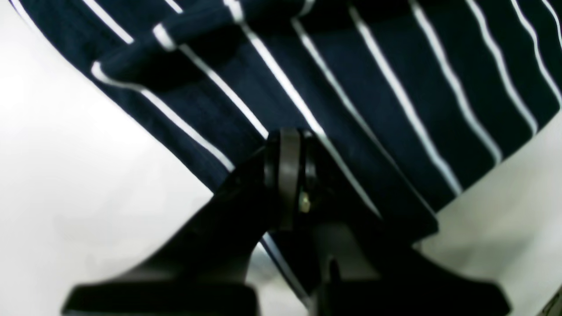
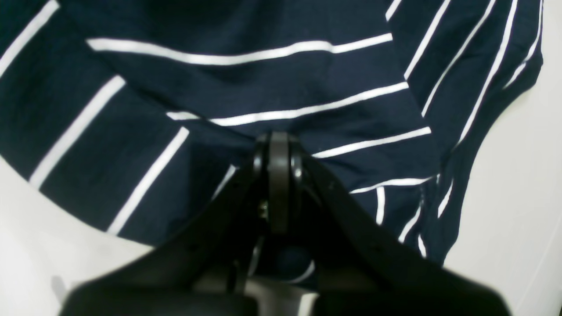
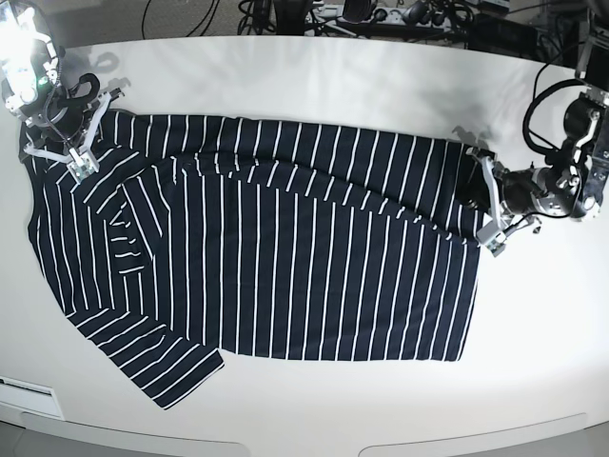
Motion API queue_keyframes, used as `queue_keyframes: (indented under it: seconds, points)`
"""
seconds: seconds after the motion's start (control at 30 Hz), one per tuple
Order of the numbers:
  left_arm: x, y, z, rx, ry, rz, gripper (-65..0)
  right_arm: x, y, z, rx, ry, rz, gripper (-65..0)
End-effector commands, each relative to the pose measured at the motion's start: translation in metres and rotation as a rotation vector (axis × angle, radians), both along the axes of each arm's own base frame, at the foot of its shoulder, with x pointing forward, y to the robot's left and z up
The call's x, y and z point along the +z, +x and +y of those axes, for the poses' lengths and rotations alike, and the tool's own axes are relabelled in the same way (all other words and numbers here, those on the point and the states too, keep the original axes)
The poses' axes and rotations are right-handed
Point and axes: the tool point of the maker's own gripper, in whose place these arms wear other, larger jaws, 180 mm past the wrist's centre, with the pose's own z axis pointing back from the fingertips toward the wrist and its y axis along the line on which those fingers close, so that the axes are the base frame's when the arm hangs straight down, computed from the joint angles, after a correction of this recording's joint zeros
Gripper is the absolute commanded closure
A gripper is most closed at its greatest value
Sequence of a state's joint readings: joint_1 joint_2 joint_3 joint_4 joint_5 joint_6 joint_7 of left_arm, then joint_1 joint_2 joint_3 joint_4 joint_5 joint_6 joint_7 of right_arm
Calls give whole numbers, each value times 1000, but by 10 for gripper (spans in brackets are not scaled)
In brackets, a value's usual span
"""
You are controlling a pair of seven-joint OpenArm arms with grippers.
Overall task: Fold the T-shirt properly
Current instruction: 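Drag the shirt toward the robot with both grippers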
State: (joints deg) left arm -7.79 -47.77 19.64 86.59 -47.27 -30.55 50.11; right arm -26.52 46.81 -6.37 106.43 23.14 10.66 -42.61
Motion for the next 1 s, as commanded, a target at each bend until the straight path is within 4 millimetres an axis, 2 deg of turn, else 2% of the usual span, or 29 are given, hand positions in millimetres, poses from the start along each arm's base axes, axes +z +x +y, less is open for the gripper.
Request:
queue_keyframes:
  seconds: [0.0,0.13,0.27,0.57,0.8,0.97]
  points:
    - [-12,-19,30,-9,137,80,0,-4,-13,-6,-2,-24,67,0]
    - [-18,-39,44,-11,173,127,0,-11,-30,-7,-8,-23,106,0]
    - [-24,-57,51,-23,189,170,0,-20,-53,-7,-8,-24,162,0]
    - [-21,-110,37,-134,184,256,0,-30,-93,-8,-14,-34,248,0]
    - [-5,-108,51,-148,242,232,0,-30,-122,-4,-9,-49,300,0]
    - [2,-106,54,-163,256,220,0,-28,-145,-5,1,-93,321,0]
